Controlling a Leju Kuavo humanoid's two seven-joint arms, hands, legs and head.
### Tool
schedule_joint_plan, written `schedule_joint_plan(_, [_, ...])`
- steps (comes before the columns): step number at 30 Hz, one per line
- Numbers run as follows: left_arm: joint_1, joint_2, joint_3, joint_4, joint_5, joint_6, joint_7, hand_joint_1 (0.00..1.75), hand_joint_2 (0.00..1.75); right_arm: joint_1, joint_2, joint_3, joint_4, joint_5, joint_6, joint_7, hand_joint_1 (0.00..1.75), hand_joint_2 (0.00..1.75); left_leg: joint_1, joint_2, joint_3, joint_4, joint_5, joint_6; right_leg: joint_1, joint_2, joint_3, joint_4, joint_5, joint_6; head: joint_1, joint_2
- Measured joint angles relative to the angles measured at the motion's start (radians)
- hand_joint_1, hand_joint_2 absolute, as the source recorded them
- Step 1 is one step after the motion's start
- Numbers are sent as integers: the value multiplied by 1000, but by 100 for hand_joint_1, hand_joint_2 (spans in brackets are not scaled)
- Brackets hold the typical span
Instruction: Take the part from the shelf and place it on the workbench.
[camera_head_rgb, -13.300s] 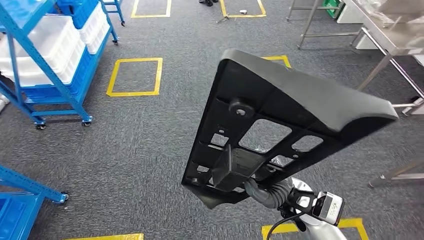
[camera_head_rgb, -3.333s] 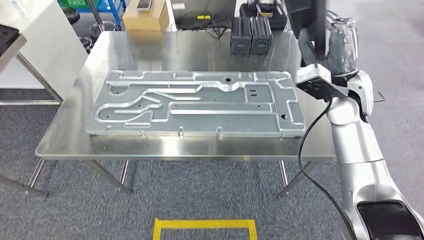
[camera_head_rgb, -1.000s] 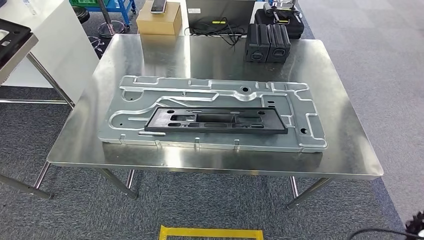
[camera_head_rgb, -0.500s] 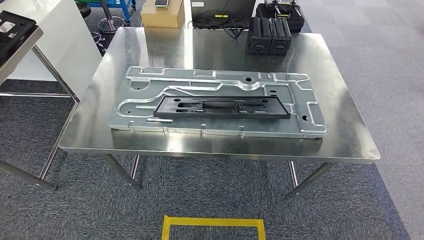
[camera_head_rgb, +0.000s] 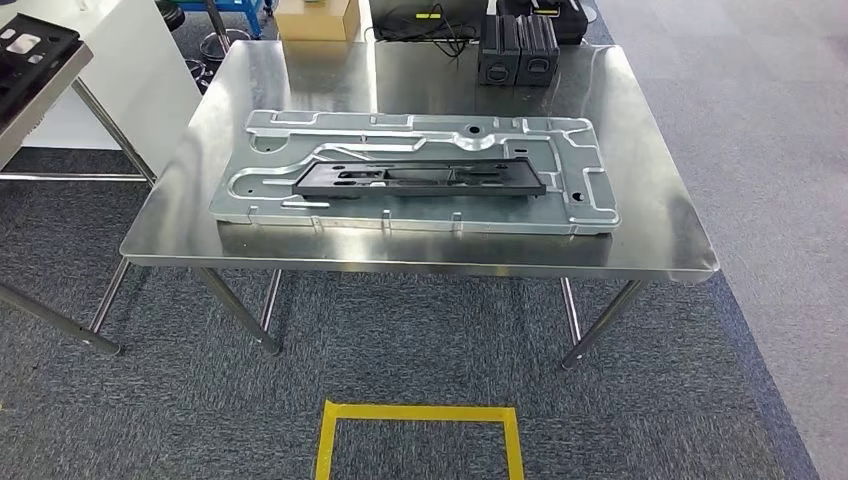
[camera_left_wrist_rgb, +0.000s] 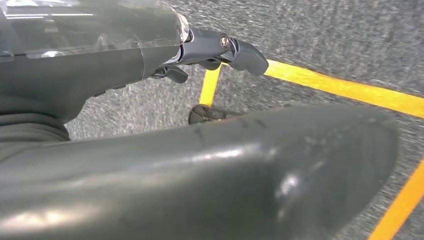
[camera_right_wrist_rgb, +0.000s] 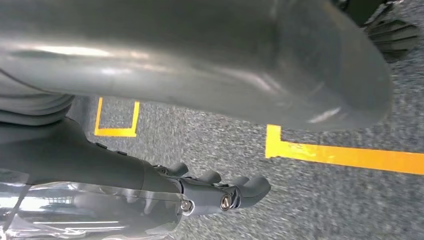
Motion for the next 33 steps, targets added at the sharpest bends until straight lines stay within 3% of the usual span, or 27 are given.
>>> schedule_joint_plan(1, [-3,1,-4,0,-4,-1,2,0,0,-1,1,-3,6,-4,0,-2,0,0,-3,0,55,-75,-13,5,0,-1,-8,6,8,4,0,0])
schedule_joint_plan(2, [-5,2,-8,0,-9,-2,3,0,0,-1,1,-6,10,-9,0,-4,0,0,-6,1,89,-125,-28,8,0,-2,-11,9,16,9,0,0])
schedule_joint_plan(3, [-7,2,-13,0,-17,-5,5,0,0,-1,1,-10,13,-14,0,-6,0,0,-9,1,101,-149,-35,12,-1,-4,-12,9,24,15,0,0])
schedule_joint_plan(5, [-7,2,-25,1,-31,-13,8,0,0,-3,1,-19,17,-25,0,-9,0,0,-8,4,88,-152,-17,24,-4,-2,-17,13,27,26,0,0])
schedule_joint_plan(6, [-7,1,-31,2,-37,-17,10,0,0,-3,1,-24,18,-30,0,-10,0,0,-7,7,78,-153,-5,32,-6,1,-25,31,1,31,0,0])
schedule_joint_plan(7, [-8,1,-37,2,-42,-20,10,0,0,-3,1,-29,20,-35,0,-10,0,0,-5,10,65,-155,9,38,-8,5,-37,66,-43,36,0,0])
schedule_joint_plan(9, [-9,2,-47,2,-47,-22,10,0,0,-2,2,-37,26,-40,2,-13,0,0,-7,12,32,-153,35,44,-16,9,-66,188,-155,46,0,0])
schedule_joint_plan(10, [-9,3,-51,2,-47,-23,10,0,0,-2,3,-40,28,-40,2,-15,0,0,-8,13,15,-152,48,43,-20,9,-75,249,-184,50,0,0])
schedule_joint_plan(11, [-9,4,-53,2,-48,-22,10,0,0,-2,3,-41,31,-40,2,-16,0,0,-9,14,-5,-148,60,41,-25,10,-74,292,-185,55,0,0])
schedule_joint_plan(12, [-10,5,-54,2,-48,-21,10,0,0,-3,3,-42,32,-40,2,-18,0,0,-8,15,-24,-144,71,38,-29,10,-60,304,-164,59,0,0])
schedule_joint_plan(14, [-12,6,-54,2,-47,-15,11,0,0,-5,3,-43,34,-40,3,-21,0,0,-6,15,-62,-128,90,29,-39,10,21,226,-110,65,0,0])
schedule_joint_plan(16, [-13,8,-54,2,-46,-7,11,0,0,-10,4,-43,36,-40,5,-23,0,0,-6,14,-93,-106,102,18,-41,12,132,74,-120,65,0,0])
schedule_joint_plan(17, [-14,10,-54,2,-44,-3,11,0,0,-13,4,-44,38,-40,7,-23,0,0,-6,13,-102,-98,109,11,-39,14,167,18,-136,62,0,0])
schedule_joint_plan(18, [-15,10,-54,2,-42,2,10,0,0,-15,4,-44,39,-41,8,-21,0,0,-5,13,-108,-93,116,4,-34,14,182,-11,-149,56,0,0])
schedule_joint_plan(20, [-16,14,-54,2,-40,10,8,0,0,-16,6,-47,42,-42,7,-9,0,0,1,12,-118,-87,123,-11,-29,10,169,-17,-139,36,0,0])
schedule_joint_plan(21, [-15,15,-54,2,-39,14,8,0,0,-15,6,-48,43,-42,5,-1,0,0,4,11,-128,-72,103,-16,-28,7,157,-17,-128,25,0,0])
schedule_joint_plan(23, [-14,19,-54,2,-37,19,9,0,0,-15,8,-50,44,-38,-2,17,0,0,8,9,-158,11,13,-21,-25,1,129,-17,-103,8,0,0])
schedule_joint_plan(24, [-14,19,-54,2,-34,21,10,0,0,-14,9,-50,44,-35,-7,28,0,0,8,9,-174,76,-39,-23,-22,0,113,-16,-91,4,0,0])
schedule_joint_plan(25, [-14,20,-54,2,-29,24,11,0,0,-13,9,-50,45,-32,-10,40,0,0,9,9,-185,139,-73,-24,-18,-1,97,-15,-78,2,0,0])
schedule_joint_plan(26, [-14,22,-53,2,-24,26,11,0,0,-11,10,-50,45,-29,-11,50,0,0,8,9,-186,184,-82,-24,-15,-2,79,-12,-66,1,0,0])
schedule_joint_plan(27, [-13,23,-52,2,-19,29,11,0,0,-11,10,-50,46,-25,-10,59,0,0,8,9,-172,199,-68,-22,-11,-2,61,-9,-54,1,0,0])
schedule_joint_plan(28, [-13,25,-51,2,-15,32,11,0,0,-10,11,-50,46,-21,-7,67,0,0,6,9,-141,178,-40,-18,-9,-2,41,-5,-43,2,0,0])
schedule_joint_plan(29, [-13,27,-50,2,-11,36,11,0,0,-10,12,-50,47,-18,-4,72,0,0,4,9,-95,126,-13,-12,-7,-2,24,0,-32,3,0,0])
schedule_joint_plan(30, [-14,28,-50,2,-8,39,11,0,0,-11,13,-50,48,-14,-2,76,0,0,0,9,-36,49,-5,-6,-6,-1,9,5,-22,6,0,0])
schedule_joint_plan(32, [-18,30,-49,1,-6,45,10,0,0,-11,15,-48,49,-9,1,79,0,0,-8,10,61,-95,-25,8,-5,-2,-5,12,-5,15,0,0])
schedule_joint_plan(33, [-20,30,-49,1,-5,47,10,0,0,-11,16,-47,49,-7,0,78,0,0,-12,10,84,-135,-37,15,-6,-4,-6,12,4,20,0,0])
